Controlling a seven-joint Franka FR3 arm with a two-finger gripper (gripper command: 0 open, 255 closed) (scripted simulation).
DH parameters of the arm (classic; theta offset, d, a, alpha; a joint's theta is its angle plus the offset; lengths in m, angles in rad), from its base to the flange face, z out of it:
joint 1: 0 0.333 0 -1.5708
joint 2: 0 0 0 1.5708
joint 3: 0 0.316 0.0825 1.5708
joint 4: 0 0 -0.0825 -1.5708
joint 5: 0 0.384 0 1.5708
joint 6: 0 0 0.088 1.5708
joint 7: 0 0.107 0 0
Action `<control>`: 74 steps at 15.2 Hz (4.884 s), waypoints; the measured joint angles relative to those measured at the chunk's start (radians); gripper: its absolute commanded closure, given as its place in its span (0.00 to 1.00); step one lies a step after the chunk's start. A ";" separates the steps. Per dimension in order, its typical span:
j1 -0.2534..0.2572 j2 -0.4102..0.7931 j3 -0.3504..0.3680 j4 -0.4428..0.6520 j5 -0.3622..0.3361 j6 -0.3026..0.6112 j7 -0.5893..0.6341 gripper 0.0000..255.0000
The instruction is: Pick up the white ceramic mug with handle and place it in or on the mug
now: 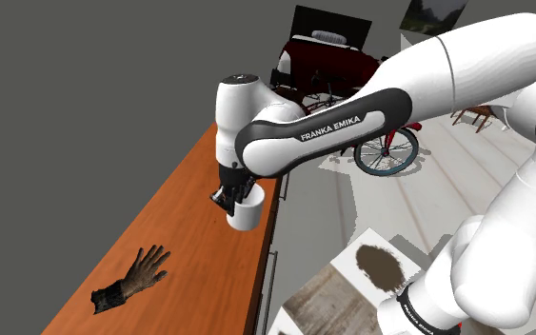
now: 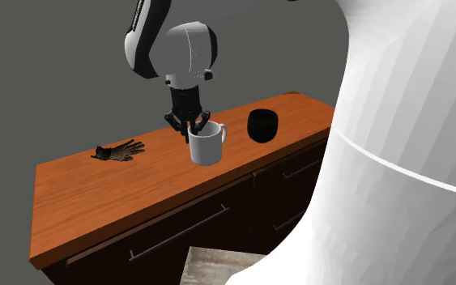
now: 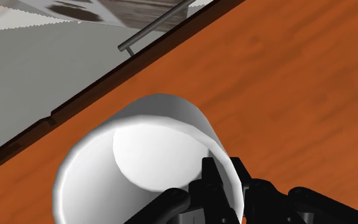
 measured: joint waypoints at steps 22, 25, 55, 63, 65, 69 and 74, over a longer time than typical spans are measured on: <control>-0.006 -0.094 0.000 0.194 0.038 -0.282 -0.024 1.00; -0.006 -0.099 0.000 0.229 0.039 -0.321 -0.024 1.00; -0.183 0.306 -0.158 0.772 -0.056 -0.468 -0.361 1.00; -0.189 0.304 -0.159 0.664 -0.057 -0.362 -0.358 1.00; -0.189 0.308 -0.160 0.644 -0.058 -0.339 -0.358 1.00; -0.189 0.305 -0.160 0.635 -0.058 -0.328 -0.357 1.00; -0.190 0.307 -0.160 0.636 -0.058 -0.330 -0.357 0.00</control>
